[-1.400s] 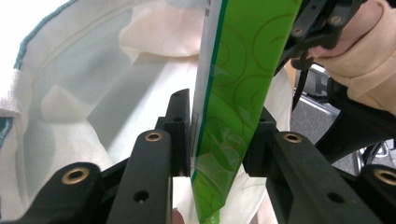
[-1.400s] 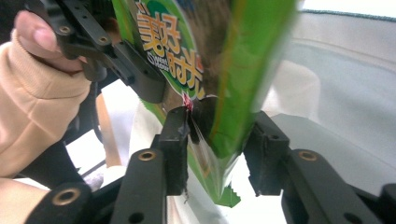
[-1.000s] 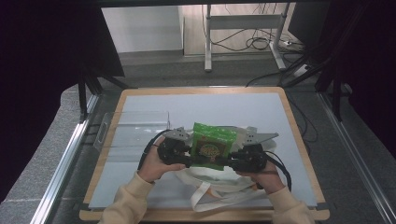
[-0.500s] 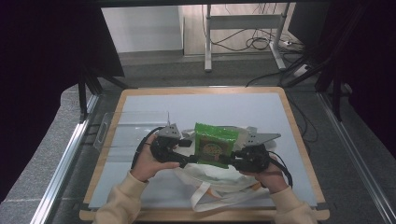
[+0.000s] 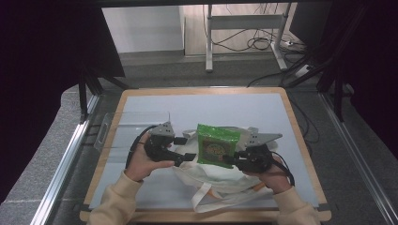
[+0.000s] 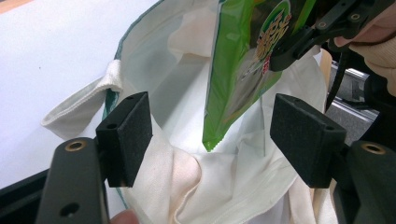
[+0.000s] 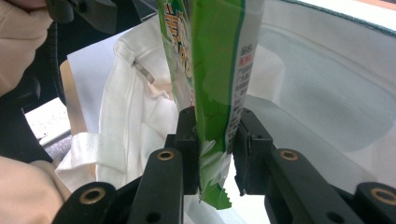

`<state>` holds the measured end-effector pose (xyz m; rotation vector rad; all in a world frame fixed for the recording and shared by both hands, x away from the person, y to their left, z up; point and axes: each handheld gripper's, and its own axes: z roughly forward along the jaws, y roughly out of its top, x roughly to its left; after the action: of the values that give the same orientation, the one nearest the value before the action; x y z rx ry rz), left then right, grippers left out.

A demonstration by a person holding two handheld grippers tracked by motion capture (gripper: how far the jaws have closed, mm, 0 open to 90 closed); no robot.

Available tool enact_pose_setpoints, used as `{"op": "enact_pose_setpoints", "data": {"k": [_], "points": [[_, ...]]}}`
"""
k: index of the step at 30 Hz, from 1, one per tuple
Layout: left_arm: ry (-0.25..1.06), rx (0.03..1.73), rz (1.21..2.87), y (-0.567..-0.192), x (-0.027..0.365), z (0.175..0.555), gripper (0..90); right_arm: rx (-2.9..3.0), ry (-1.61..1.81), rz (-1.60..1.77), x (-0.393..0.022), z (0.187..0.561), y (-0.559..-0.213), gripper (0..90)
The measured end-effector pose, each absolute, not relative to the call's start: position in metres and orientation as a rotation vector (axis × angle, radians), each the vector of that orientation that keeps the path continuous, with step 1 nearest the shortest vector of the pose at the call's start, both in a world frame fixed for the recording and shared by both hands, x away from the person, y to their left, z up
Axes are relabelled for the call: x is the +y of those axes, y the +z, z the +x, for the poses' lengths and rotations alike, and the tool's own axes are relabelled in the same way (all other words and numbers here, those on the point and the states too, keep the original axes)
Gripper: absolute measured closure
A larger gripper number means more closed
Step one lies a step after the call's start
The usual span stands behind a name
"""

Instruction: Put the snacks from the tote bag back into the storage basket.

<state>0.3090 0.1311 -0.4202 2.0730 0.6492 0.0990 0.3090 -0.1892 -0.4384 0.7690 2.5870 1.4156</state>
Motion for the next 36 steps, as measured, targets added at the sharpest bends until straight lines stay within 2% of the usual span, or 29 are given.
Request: {"op": "enact_pose_setpoints", "data": {"k": [11, 26, 36], "points": [[0.088, 0.652, 2.071, -0.412, 0.132, 0.309, 29.7, 2.601, 1.359, 0.758, -0.189, 0.31, -0.437, 73.1], [0.143, 0.612, 2.089, -0.388, 0.135, 0.312, 29.1, 2.705, 1.152, 0.679, -0.174, 0.318, -0.432, 73.1], [0.167, 0.537, 2.164, -0.378, 0.123, 0.323, 31.6, 2.756, 1.05, 0.619, -0.168, 0.322, -0.43, 73.1]]}}
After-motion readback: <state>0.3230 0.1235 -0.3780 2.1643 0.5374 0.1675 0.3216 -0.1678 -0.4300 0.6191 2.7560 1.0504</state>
